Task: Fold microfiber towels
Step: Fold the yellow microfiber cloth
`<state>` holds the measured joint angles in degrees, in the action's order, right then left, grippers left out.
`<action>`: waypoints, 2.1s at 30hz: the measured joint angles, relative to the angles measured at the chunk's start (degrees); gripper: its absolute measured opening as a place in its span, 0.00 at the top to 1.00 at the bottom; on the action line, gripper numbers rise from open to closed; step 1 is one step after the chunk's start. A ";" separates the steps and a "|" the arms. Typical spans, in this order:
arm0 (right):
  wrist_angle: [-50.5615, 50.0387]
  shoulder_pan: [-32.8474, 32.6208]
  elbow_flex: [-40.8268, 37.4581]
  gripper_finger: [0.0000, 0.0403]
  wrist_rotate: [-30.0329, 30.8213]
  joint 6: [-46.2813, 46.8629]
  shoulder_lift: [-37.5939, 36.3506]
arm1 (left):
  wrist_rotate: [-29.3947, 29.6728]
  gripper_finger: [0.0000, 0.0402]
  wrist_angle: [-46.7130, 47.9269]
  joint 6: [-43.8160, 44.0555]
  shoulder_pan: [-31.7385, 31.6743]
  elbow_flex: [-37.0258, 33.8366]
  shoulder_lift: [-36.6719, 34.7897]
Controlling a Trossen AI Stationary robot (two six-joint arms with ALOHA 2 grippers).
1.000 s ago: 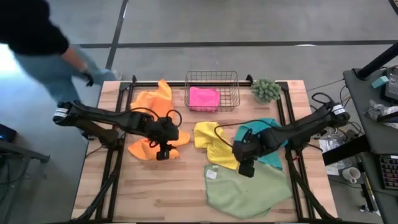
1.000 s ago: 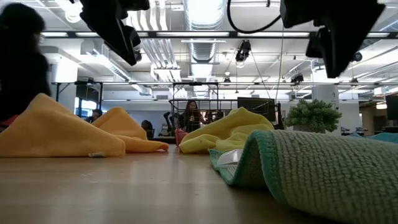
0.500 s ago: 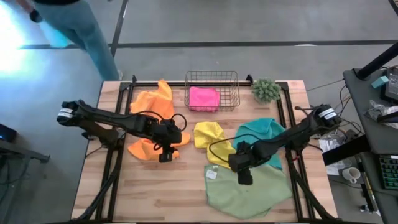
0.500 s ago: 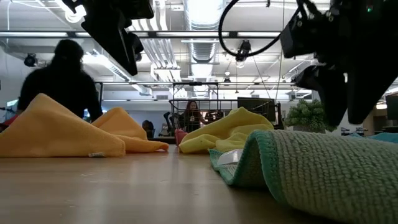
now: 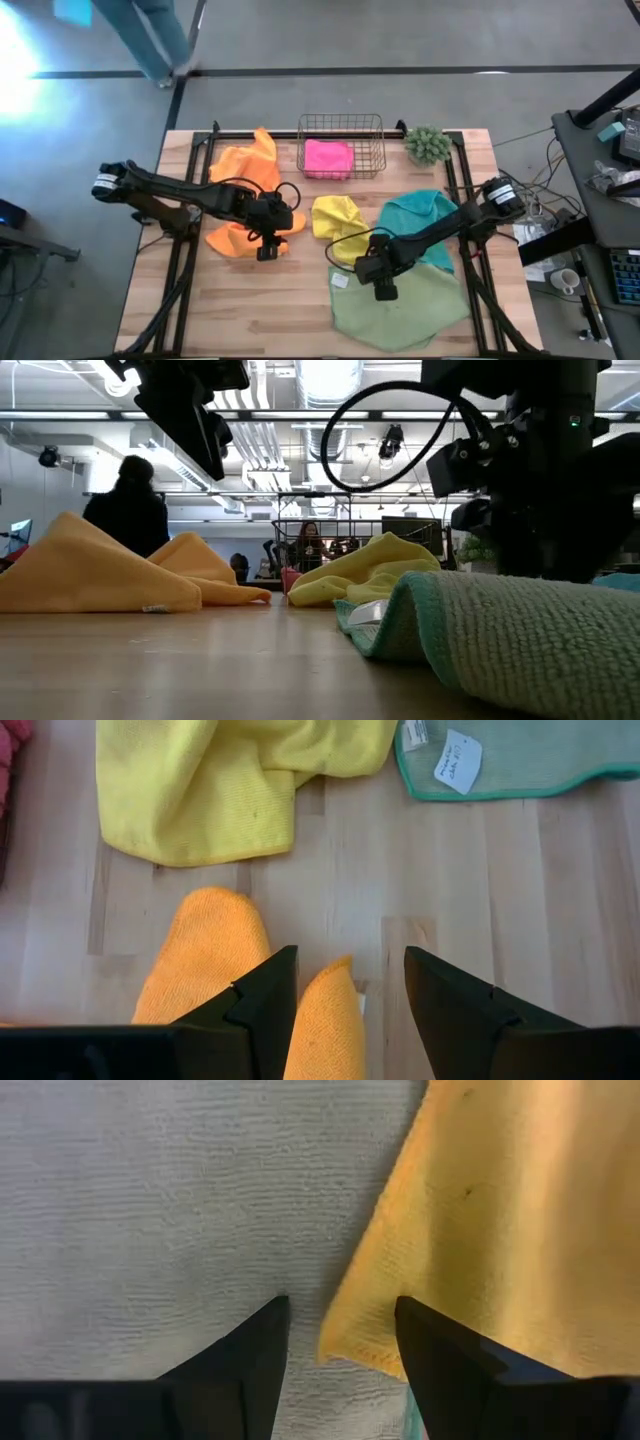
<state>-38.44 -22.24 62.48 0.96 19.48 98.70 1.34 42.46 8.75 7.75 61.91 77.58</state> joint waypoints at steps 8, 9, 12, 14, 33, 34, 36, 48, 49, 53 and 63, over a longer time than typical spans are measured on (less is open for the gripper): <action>-0.65 0.04 0.09 0.56 2.29 0.13 -0.92 | -0.02 0.58 0.01 0.04 0.00 0.00 0.00; -1.13 0.04 -0.13 0.56 2.30 0.28 -0.92 | -0.02 0.58 0.00 0.04 0.00 -0.01 0.00; -1.25 0.03 -0.57 0.58 3.65 0.69 -0.70 | -0.02 0.58 0.02 0.04 0.00 0.00 0.00; -1.70 0.04 -0.83 0.60 3.66 0.78 -0.68 | -0.04 0.58 0.02 0.04 0.00 0.00 0.00; -4.24 0.13 0.48 0.98 7.60 3.95 -2.12 | -0.15 0.58 0.02 0.03 0.00 0.02 -0.01; -5.00 0.15 1.15 0.98 7.60 4.10 -2.61 | -0.15 0.58 0.02 0.02 0.00 0.02 -0.02; -6.45 0.14 3.04 0.98 7.64 4.27 -3.43 | -0.15 0.58 0.00 0.02 0.00 0.05 -0.02; -17.30 2.36 20.83 0.98 9.76 6.51 -3.78 | 0.02 0.58 -12.19 0.04 0.28 -0.13 1.31; -17.90 2.86 22.18 0.98 9.81 6.67 -3.76 | 0.02 0.58 -12.68 0.04 0.44 -0.20 1.72; -19.59 4.56 26.96 0.98 11.16 6.92 -3.76 | 0.04 0.58 -16.88 0.02 1.08 -0.22 3.84; -21.94 8.92 34.79 0.98 11.25 6.61 -3.72 | 1.03 0.58 -19.98 -0.07 3.68 -0.19 8.24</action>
<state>-60.37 -13.32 97.27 12.21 26.08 94.98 2.37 22.48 8.69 11.43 61.71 85.83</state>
